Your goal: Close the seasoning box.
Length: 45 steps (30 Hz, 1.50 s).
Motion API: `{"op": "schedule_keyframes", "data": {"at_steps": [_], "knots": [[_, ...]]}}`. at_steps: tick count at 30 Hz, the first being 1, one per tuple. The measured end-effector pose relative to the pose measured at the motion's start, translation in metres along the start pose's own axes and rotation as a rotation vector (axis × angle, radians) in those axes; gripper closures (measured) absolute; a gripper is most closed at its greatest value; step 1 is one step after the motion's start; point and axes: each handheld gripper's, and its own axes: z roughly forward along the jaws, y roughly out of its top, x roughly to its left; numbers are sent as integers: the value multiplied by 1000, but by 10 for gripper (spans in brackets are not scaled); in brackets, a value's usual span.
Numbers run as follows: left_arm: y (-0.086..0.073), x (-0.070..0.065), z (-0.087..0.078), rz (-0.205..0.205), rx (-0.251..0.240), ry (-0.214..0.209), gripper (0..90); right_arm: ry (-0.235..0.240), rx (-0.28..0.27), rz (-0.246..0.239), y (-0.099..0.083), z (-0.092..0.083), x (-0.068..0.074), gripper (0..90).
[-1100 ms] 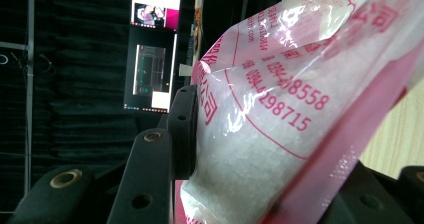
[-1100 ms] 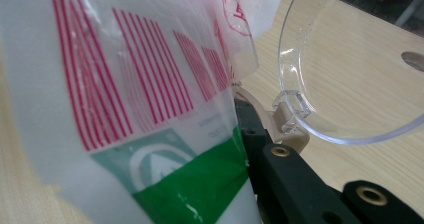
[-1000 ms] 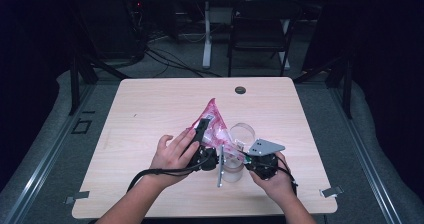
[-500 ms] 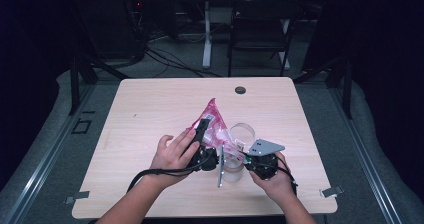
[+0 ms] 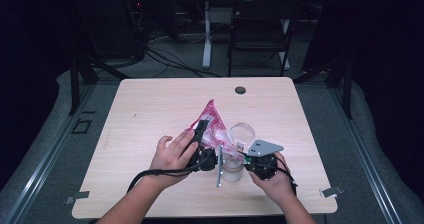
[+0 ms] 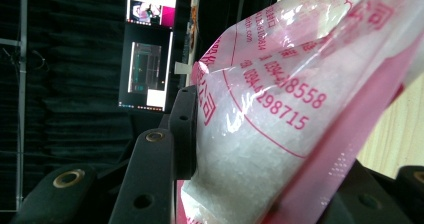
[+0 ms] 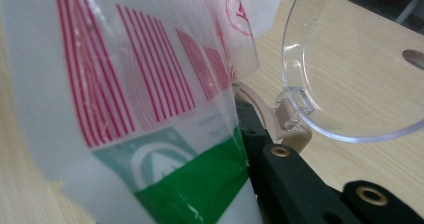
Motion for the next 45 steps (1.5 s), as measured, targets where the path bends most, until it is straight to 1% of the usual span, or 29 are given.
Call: {"op": "schedule_keyframes", "data": {"at_steps": [4, 7, 15, 30, 33, 40, 45], "knots": [[-1, 0, 0, -7, 3, -5, 648, -2, -1, -4, 0, 0, 0, 900], [-3, 0, 1, -22, 2, -13, 648, -2, 0, -7, 1, -1, 0, 900], [-4, -1, 1, -29, 8, -16, 650, -2, -10, -1, 1, -1, 1, 900], [-14, -7, 2, -89, 28, -55, 653, -6, -7, -11, 3, -3, 3, 900], [-15, -7, 3, -92, 29, -57, 653, -8, -9, -8, 3, -3, 3, 900], [-18, -9, 3, -113, 31, -68, 654, -8, -17, -10, 4, -4, 3, 900], [-20, -11, 3, -128, 41, -78, 656, -11, -19, -12, 5, -5, 4, 900]]}}
